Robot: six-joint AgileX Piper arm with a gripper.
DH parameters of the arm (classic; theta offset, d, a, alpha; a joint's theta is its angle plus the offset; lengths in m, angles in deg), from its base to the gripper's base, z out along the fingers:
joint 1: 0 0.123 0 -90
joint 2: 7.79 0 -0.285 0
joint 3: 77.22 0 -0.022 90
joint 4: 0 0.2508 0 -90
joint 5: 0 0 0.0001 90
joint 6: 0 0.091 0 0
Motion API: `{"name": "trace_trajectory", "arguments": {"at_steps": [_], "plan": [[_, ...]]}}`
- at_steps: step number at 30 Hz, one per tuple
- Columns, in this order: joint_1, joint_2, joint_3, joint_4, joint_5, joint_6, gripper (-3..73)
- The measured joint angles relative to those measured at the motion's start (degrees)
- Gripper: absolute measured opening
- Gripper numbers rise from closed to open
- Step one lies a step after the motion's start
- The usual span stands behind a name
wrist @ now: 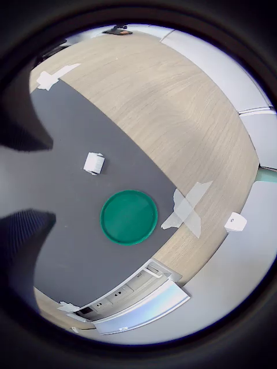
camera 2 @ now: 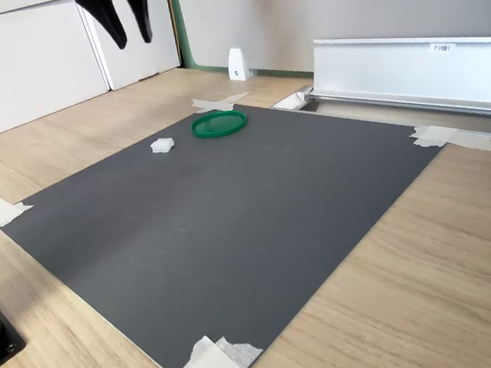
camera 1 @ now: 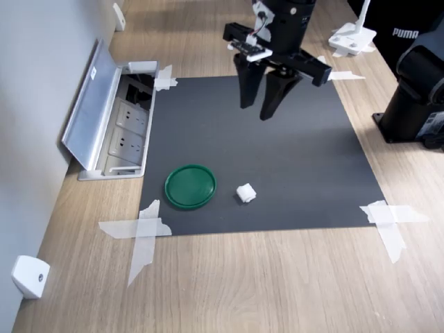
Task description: Grasp a white terminal and put it on the green lid.
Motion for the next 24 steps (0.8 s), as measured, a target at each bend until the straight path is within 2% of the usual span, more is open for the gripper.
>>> {"name": "trace_trajectory", "arguments": {"at_steps": [1,4,7,14,24], "plan": [[0.00,0.14,0.00,0.00,-0.06,0.00,53.3],[0.00,0.31,-0.04,0.66,0.34,1.55,63.2],[0.76,0.54,-0.04,0.91,1.26,5.70,67.2],[5.35,1.38,-0.04,-3.95,1.49,12.80,68.2],[5.82,6.29,-0.04,-4.55,-3.21,19.50,68.2]]}}
